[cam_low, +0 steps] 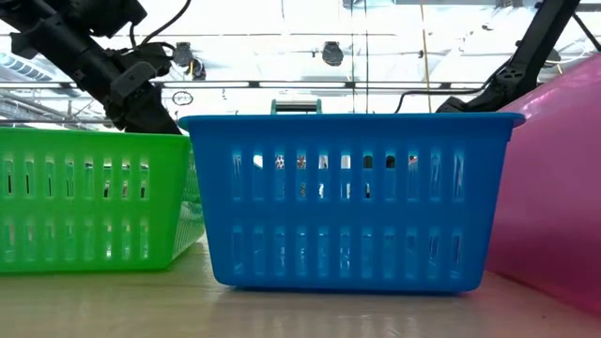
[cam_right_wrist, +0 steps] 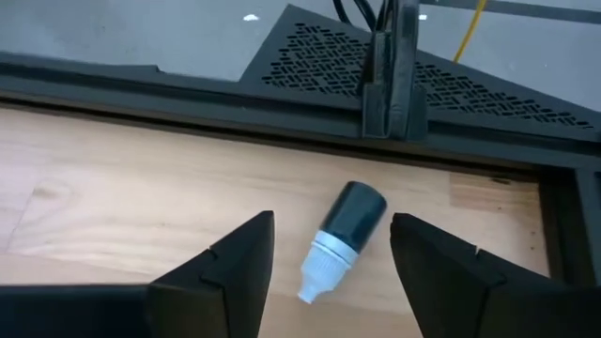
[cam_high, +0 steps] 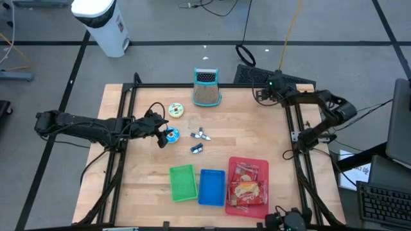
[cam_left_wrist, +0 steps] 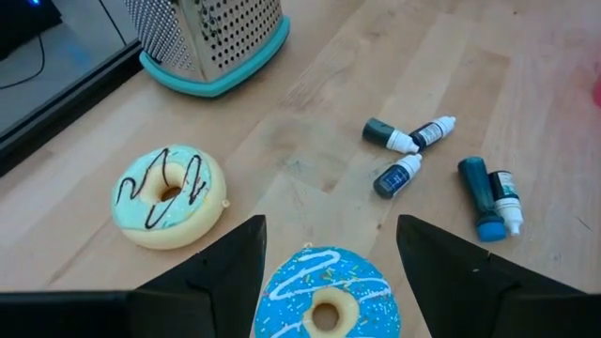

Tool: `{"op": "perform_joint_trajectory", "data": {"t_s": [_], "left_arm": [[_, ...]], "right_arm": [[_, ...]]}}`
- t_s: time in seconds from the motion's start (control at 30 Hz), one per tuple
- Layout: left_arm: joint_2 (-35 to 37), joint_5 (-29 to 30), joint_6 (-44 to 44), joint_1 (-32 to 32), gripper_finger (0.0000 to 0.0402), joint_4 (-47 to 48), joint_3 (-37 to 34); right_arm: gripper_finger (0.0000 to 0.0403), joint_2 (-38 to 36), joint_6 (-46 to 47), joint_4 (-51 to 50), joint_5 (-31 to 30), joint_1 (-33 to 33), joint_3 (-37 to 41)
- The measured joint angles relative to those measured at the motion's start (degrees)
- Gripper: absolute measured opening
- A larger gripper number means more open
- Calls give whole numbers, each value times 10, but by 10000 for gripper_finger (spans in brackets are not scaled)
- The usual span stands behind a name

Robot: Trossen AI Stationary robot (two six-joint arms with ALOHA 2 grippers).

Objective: Pick & Place Food Item
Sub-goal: Put the top green food coloring bottle into the blue bin

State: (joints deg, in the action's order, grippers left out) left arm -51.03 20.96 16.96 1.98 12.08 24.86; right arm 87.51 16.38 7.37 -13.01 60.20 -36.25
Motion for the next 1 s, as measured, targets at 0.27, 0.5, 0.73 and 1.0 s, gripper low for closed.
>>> {"op": "perform_joint_trajectory", "data": {"t_s": [0.27, 0.5, 0.73, 1.0], "left_arm": [[0, 0, -2, 0, 241, 0, 0], [0, 0, 0, 0, 241, 0, 0], [0, -1, 3, 0, 241, 0, 0], [0, 0, 22, 0, 241, -4, 0]], "right_arm": [[178, 22, -6, 7, -3, 2, 0], [147, 47, -14, 26, 26, 9, -1], [90, 48, -24, 30, 31, 7, -1], [60, 27, -42, 27, 86, -2, 1]]}}
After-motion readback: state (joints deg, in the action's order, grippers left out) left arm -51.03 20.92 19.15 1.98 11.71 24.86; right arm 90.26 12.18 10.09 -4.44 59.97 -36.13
